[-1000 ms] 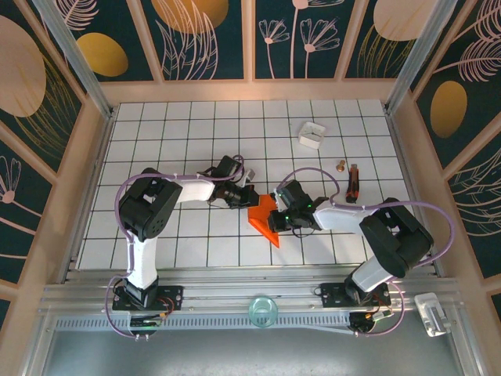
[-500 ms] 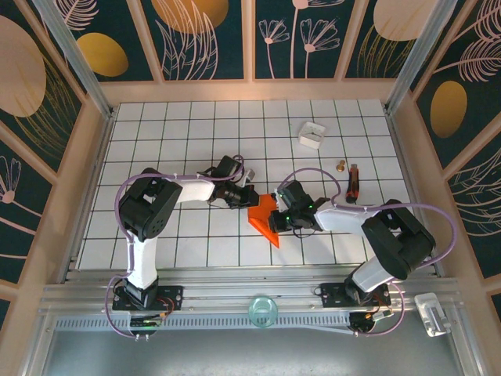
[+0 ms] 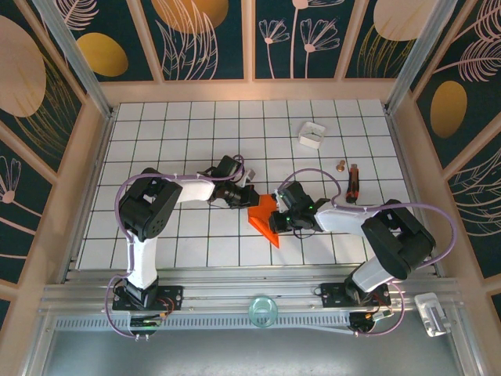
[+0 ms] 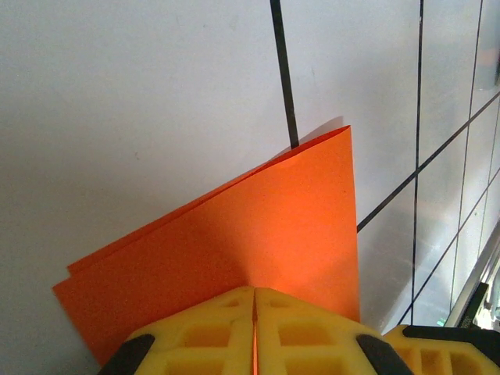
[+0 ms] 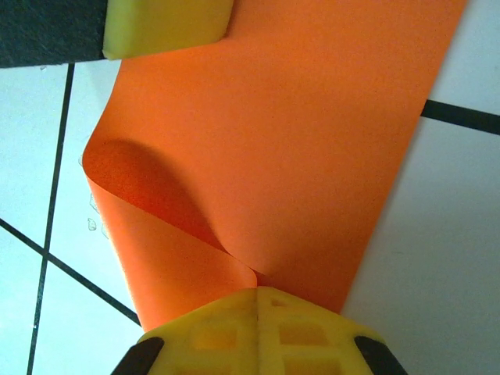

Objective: Fold a paper plane with a square sheet of paper (pick it up from the middle)
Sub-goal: Perform the third fold on the triangle at the bottom-center of the table.

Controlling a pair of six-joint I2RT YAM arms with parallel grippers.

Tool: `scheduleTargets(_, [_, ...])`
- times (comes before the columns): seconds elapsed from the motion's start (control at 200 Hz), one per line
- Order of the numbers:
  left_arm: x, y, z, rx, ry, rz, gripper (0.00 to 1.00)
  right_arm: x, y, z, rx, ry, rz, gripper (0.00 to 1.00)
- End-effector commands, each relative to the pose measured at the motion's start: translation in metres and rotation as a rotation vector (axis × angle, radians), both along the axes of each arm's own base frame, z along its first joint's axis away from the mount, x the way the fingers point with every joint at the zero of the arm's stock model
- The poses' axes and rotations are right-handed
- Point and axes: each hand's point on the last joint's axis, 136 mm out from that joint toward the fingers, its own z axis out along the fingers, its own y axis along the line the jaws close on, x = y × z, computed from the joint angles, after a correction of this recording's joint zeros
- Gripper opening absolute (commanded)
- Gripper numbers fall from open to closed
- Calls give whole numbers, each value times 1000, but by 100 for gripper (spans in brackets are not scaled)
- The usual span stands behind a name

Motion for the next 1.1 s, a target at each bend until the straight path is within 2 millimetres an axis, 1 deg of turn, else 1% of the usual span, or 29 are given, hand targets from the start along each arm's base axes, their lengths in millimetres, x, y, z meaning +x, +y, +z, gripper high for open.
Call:
scheduleTargets(0.0, [-8,12,-26,91,58,13,13,-5,-13,-16,-52,30,-35,0])
scheduleTargets(0.1, [-1,6,-12,67,36,20,16,-7,-15,-19,-61,37,-39,0])
scheduleTargets(0.27, [14,-7,23,3,-15,36,23,-9,-19,-21,-71,41,-46,0])
scheduleTargets(0.4, [19,-8,49,-36,-68,61,31,-10,-20,-21,-76,42,-46,0])
scheduleTargets(0.475, [20,-4,61,-46,-95,81,32,-10,-21,-21,-75,41,-47,0])
scheduleTargets(0.56, [14,2,72,-58,-109,111,31,-11,-21,-22,-74,42,-46,0])
scheduleTargets(0.59, [10,5,74,-68,-102,122,26,-10,-21,-22,-73,43,-47,0])
scheduleTargets(0.646, [1,7,79,-91,-94,136,15,-11,-21,-23,-74,44,-47,0])
scheduleTargets(0.691, [-5,6,82,-101,-92,138,8,-10,-21,-22,-74,42,-47,0])
scheduleTargets(0.701, [-10,9,74,-88,-74,140,7,-11,-21,-23,-76,44,-47,0])
scheduleTargets(0.711, [-12,9,80,-97,-85,139,6,-10,-21,-22,-75,41,-47,0])
scheduleTargets(0.721, [-14,9,81,-100,-85,139,5,-10,-21,-22,-75,42,-48,0])
scheduleTargets(0.781, [-27,7,78,-106,-67,130,0,-10,-22,-22,-76,40,-48,0])
scheduleTargets(0.866, [-41,3,70,-110,-36,116,0,-11,-22,-23,-78,40,-49,0])
scheduleTargets(0.966, [-52,-4,61,-106,-12,94,0,-11,-22,-23,-78,39,-49,0])
scheduleTargets(1.031, [-59,-10,57,-107,2,76,0,-11,-22,-22,-79,38,-50,0])
scheduleTargets(1.096, [-63,-16,59,-114,-1,60,0,-11,-23,-22,-80,37,-52,0])
